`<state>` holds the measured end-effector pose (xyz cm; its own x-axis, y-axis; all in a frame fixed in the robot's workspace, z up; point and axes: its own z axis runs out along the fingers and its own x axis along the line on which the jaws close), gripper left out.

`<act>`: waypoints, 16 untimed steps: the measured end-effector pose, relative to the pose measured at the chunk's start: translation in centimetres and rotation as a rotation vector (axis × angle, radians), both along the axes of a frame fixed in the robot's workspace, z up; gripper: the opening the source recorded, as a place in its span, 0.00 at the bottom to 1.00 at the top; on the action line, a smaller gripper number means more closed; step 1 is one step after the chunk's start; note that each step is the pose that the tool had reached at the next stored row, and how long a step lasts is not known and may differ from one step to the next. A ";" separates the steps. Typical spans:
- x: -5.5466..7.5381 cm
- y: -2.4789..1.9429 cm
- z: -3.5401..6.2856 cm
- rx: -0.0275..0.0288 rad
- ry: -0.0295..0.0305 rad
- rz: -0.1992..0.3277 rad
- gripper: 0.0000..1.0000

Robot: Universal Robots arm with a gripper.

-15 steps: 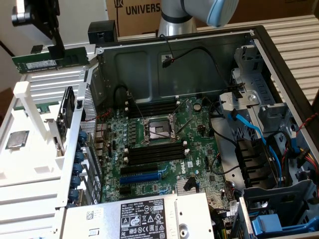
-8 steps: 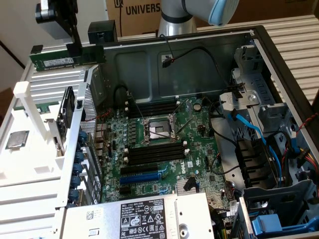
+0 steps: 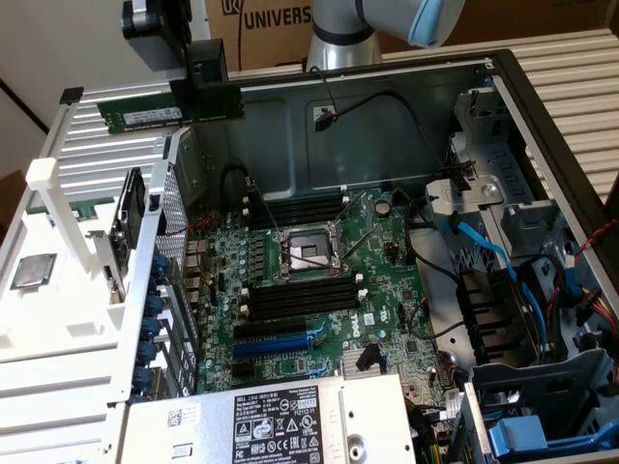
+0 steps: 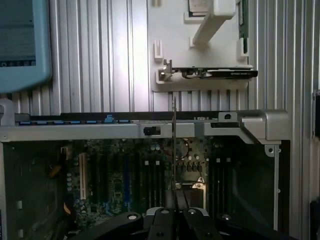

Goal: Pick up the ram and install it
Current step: 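Pick up the ram and move it above insertion slot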

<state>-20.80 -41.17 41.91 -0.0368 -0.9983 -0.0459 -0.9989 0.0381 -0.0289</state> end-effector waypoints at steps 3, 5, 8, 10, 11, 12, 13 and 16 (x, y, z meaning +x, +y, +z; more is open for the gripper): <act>1.4 0.00 -0.43 0.0000 0.0000 0.000 0.12; 2.3 0.00 -0.79 0.0000 0.0000 0.000 0.12; 3.7 0.00 -1.34 -0.0001 0.0001 0.000 0.12; 4.6 0.00 -1.71 0.0001 -0.0001 0.000 0.12; 5.0 0.00 -1.91 0.0001 -0.0001 0.000 0.12; 5.5 0.00 -2.07 0.0000 0.0000 0.000 0.12; 5.9 0.00 -2.26 -0.0001 0.0001 0.000 0.12; 7.3 0.00 -2.81 0.0000 0.0000 0.000 0.12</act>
